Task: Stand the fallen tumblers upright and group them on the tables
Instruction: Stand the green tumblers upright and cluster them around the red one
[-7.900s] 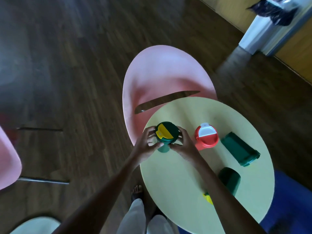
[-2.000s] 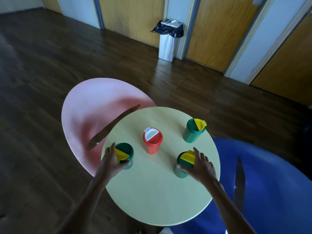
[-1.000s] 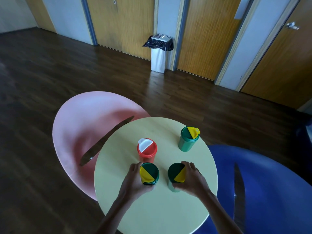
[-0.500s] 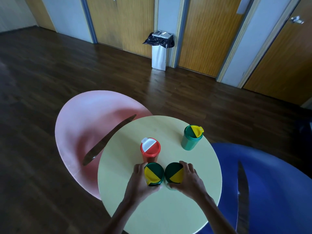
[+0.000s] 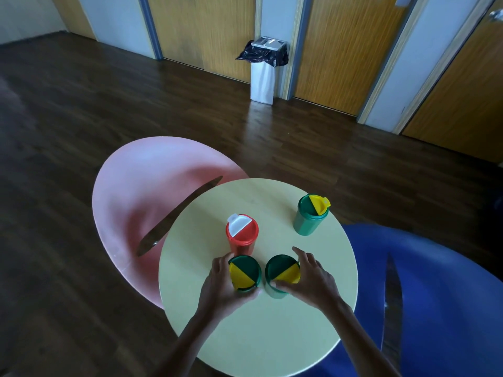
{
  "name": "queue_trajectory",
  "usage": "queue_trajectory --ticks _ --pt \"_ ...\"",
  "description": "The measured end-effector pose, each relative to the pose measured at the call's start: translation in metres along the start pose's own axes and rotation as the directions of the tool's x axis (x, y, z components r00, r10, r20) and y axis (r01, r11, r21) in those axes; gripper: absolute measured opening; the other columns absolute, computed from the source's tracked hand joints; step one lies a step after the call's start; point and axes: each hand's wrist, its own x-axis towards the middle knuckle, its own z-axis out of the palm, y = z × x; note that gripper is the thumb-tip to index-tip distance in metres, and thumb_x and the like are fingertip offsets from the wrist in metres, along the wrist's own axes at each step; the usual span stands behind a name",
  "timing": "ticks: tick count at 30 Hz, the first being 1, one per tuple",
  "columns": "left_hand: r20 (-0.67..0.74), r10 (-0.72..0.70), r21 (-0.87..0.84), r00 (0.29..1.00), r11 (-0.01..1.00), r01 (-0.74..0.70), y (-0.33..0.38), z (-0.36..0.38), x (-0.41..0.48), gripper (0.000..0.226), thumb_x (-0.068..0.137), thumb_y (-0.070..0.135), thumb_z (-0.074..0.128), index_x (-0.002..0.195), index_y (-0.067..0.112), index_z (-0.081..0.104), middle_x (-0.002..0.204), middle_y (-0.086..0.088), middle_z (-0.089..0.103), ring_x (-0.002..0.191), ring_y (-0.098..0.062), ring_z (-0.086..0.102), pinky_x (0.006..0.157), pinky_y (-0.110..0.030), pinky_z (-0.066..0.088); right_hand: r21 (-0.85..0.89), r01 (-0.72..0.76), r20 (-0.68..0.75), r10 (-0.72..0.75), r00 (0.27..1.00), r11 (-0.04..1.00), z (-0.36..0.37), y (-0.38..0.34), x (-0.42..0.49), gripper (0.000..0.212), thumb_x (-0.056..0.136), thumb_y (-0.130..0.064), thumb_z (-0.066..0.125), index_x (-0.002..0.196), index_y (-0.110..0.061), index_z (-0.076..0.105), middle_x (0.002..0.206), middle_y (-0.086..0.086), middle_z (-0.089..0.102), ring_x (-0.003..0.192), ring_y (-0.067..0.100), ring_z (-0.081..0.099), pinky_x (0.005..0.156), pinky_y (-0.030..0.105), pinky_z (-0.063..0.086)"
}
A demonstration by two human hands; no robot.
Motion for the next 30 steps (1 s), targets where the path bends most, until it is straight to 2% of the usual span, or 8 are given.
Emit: queue_trajectory --ticks 4,8,10,13,15,21,25,30 --pt "-0.128 0.034 0.015 0.991 0.999 -0.033 0.012 -0.008 0.016 0.091 0.055 0.070 0.066 0.128 0.022 0.042 0.119 0.001 0.050 0.110 -0.018 0.054 0.085 -0.034 0.050 0.025 -0.009 -0.150 0.013 0.989 1.000 -0.039 0.009 0.026 0.092 0.068 -0.078 0.054 0.140 -0.026 0.032 0.131 0.001 0.053 0.119 0.021 0.051 0.091 0.039 0.047" --pt "-0.218 0.145 0.082 0.965 0.988 -0.130 0.026 -0.017 0.058 0.085 0.061 0.064 0.064 0.129 0.017 0.044 0.119 -0.003 0.052 0.111 -0.021 0.051 0.086 -0.035 0.049 0.040 -0.025 -0.358 0.037 0.933 0.999 -0.077 0.017 0.072 0.071 0.077 -0.056 0.064 0.133 -0.019 0.042 0.129 0.009 0.051 0.121 0.028 0.044 0.092 0.042 0.044" --pt "-0.111 0.142 0.189 0.984 0.975 -0.119 0.034 -0.021 0.082 0.091 0.062 0.065 0.062 0.135 0.018 0.037 0.128 -0.006 0.045 0.117 -0.025 0.047 0.090 -0.039 0.048 0.046 -0.085 -0.330 0.096 0.939 0.995 -0.087 0.022 0.097 0.078 0.075 -0.055 0.067 0.137 -0.019 0.037 0.132 0.013 0.044 0.125 0.032 0.038 0.095 0.046 0.042" --pt "0.099 0.001 0.317 0.995 0.948 -0.033 0.040 -0.019 0.108 0.100 0.063 0.062 0.070 0.142 0.022 0.024 0.139 -0.008 0.034 0.125 -0.028 0.041 0.094 -0.044 0.046 0.001 -0.160 -0.157 0.158 0.975 0.987 -0.088 0.031 0.128 0.100 0.069 -0.057 0.072 0.146 -0.019 0.022 0.141 0.016 0.033 0.132 0.037 0.030 0.099 0.051 0.040" --pt "0.145 -0.043 0.355 0.988 0.935 -0.012 0.041 -0.015 0.115 0.100 0.064 0.059 0.073 0.143 0.023 0.024 0.139 -0.008 0.034 0.126 -0.029 0.042 0.093 -0.044 0.046 0.007 -0.171 -0.069 0.171 0.983 0.985 -0.085 0.036 0.142 0.107 0.066 -0.057 0.075 0.147 -0.019 0.017 0.143 0.016 0.029 0.134 0.038 0.032 0.099 0.053 0.040" --pt "0.092 -0.054 0.325 0.994 0.946 0.021 0.032 -0.011 0.121 0.095 0.059 0.053 0.079 0.138 0.026 0.035 0.136 -0.004 0.042 0.119 -0.026 0.050 0.089 -0.042 0.051 0.060 -0.120 -0.106 0.126 0.986 0.991 -0.077 0.050 0.161 0.091 0.066 -0.040 0.082 0.138 -0.015 0.031 0.132 0.019 0.035 0.119 0.043 0.047 0.092 0.049 0.049" --pt "0.090 -0.060 0.299 0.994 0.954 0.030 0.030 -0.010 0.120 0.096 0.059 0.054 0.079 0.140 0.028 0.033 0.137 -0.003 0.041 0.118 -0.026 0.051 0.089 -0.042 0.052 0.093 -0.091 -0.076 0.098 0.992 0.991 -0.078 0.051 0.166 0.097 0.064 -0.040 0.084 0.140 -0.013 0.029 0.135 0.019 0.034 0.120 0.041 0.047 0.092 0.048 0.048" --pt "0.045 -0.073 0.273 0.996 0.960 0.058 0.031 -0.009 0.116 0.094 0.058 0.054 0.077 0.138 0.029 0.035 0.133 -0.002 0.044 0.115 -0.026 0.052 0.085 -0.041 0.053 -0.009 -0.003 -0.076 0.002 0.997 1.000 -0.076 0.038 0.155 0.093 0.063 -0.045 0.083 0.135 -0.013 0.034 0.132 0.016 0.039 0.116 0.038 0.051 0.087 0.044 0.050"
